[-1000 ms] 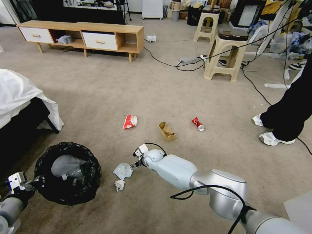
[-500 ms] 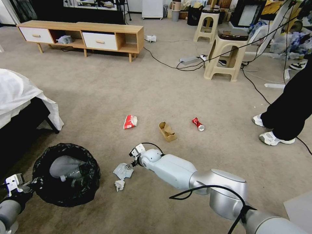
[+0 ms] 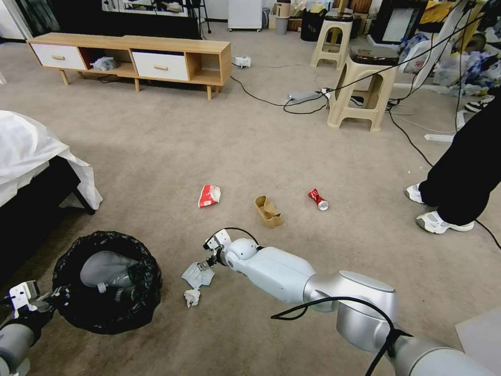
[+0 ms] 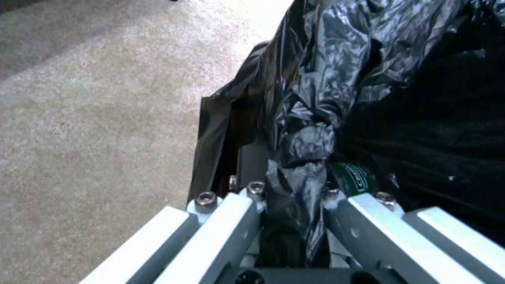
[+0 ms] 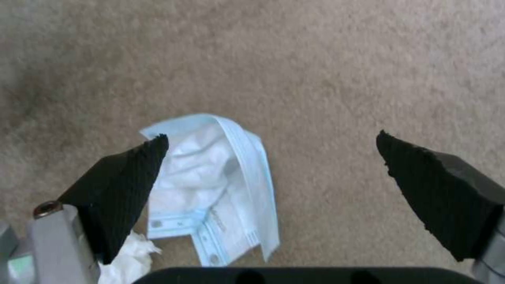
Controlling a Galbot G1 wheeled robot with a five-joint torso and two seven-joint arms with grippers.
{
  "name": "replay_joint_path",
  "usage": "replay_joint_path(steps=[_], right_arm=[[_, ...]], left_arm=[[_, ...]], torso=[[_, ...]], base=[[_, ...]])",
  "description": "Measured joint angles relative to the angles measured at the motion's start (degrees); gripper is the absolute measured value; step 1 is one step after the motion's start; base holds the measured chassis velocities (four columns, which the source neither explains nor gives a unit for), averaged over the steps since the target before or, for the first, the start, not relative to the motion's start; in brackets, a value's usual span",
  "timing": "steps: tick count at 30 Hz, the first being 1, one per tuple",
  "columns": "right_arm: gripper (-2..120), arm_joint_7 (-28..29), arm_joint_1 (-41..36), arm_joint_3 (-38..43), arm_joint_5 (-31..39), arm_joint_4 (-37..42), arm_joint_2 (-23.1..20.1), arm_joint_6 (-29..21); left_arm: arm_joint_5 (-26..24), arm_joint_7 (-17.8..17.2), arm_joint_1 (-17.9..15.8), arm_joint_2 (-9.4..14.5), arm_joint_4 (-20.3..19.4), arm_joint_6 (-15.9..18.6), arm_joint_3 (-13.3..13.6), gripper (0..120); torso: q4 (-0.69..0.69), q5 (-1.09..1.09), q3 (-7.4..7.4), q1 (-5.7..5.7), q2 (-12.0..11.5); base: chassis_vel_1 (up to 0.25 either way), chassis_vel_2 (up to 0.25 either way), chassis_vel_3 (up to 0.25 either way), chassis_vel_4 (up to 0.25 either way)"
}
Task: Pick up the trash bin, then pick up the garbage from the floor and place it into the trash bin.
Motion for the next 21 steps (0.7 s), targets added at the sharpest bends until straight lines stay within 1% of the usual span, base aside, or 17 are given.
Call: replay_joint_path(steps=[9,21], right_arm=[[100,-1.17,-0.19,-1.26,0.04,-0.02,-0.01,-0.11],[100,-1.73,-0.95,-2.23,0.02,-0.89,0.0,-0.26]], left_arm=[[0.01,0.2,0.31,-0.02,0.07,-0.34,-0.62,1],[0.24,0.35,0.51,-0.56,0.1,-0.48,-0.58,1]], torso=[[0.0,0.0,0.0,0.0,0.0],[-0.01,0.0,0.0,0.0,0.0]], base=[[0.0,0.0,0.0,0.0],[0.0,0.0,0.0,0.0]])
